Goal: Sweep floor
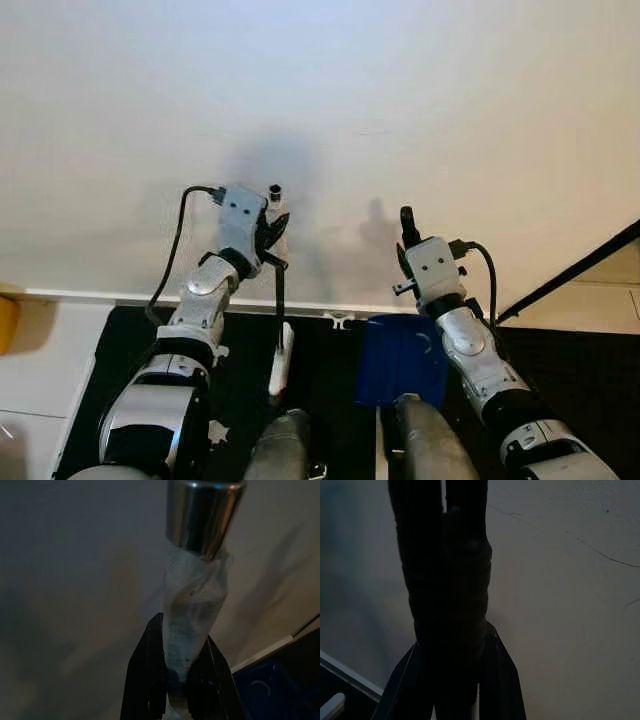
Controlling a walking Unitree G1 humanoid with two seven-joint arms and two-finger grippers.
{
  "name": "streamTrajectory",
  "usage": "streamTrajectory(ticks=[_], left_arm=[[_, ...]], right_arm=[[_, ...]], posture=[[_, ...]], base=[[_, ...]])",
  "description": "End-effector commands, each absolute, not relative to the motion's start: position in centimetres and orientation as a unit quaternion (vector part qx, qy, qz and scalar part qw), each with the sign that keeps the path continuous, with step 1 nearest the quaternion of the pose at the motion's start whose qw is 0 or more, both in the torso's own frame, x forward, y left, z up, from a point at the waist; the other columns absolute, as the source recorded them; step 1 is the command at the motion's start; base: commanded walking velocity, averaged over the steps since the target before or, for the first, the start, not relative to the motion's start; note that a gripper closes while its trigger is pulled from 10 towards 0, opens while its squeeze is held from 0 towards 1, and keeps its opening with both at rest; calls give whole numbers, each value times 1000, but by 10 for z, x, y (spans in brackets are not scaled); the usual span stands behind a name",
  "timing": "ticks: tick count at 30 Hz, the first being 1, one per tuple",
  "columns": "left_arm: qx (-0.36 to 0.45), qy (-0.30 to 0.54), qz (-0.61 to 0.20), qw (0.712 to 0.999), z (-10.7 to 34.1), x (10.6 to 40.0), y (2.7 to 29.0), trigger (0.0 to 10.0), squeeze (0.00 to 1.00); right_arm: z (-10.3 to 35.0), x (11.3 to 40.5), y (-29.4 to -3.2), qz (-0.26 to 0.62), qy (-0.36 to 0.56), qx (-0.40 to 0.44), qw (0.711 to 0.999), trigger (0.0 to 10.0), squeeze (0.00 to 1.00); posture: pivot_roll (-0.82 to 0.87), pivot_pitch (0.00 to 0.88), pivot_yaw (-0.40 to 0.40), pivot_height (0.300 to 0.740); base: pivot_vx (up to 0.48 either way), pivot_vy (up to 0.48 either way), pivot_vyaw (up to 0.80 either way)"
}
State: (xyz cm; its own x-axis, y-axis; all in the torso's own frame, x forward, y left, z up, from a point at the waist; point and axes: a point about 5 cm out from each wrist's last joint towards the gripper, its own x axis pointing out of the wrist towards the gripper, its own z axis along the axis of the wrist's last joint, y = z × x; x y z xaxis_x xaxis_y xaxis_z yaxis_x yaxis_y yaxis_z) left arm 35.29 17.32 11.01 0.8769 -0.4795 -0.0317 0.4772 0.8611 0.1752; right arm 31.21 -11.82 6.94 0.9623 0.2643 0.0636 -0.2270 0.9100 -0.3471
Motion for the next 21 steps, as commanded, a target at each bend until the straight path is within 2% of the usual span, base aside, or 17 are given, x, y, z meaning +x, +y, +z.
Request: streamTrajectory(ticks=[1,7,21], left_arm=[[92,-18,-245,965,115,356,175,10000,0],[68,-50,-212,974,129,365,175,10000,27],[13,-74,-261,963,135,369,141,10000,27]], right_arm=[[68,309,-117,127,-59,-172,975,10000,0],[73,310,-119,123,-70,-172,975,10000,0],[75,309,-118,124,-76,-173,974,10000,0]], posture=[[-24,282,68,740],[-49,288,75,740],[-104,295,76,740]], base=[[0,0,0],[0,0,0],[0,0,0]])
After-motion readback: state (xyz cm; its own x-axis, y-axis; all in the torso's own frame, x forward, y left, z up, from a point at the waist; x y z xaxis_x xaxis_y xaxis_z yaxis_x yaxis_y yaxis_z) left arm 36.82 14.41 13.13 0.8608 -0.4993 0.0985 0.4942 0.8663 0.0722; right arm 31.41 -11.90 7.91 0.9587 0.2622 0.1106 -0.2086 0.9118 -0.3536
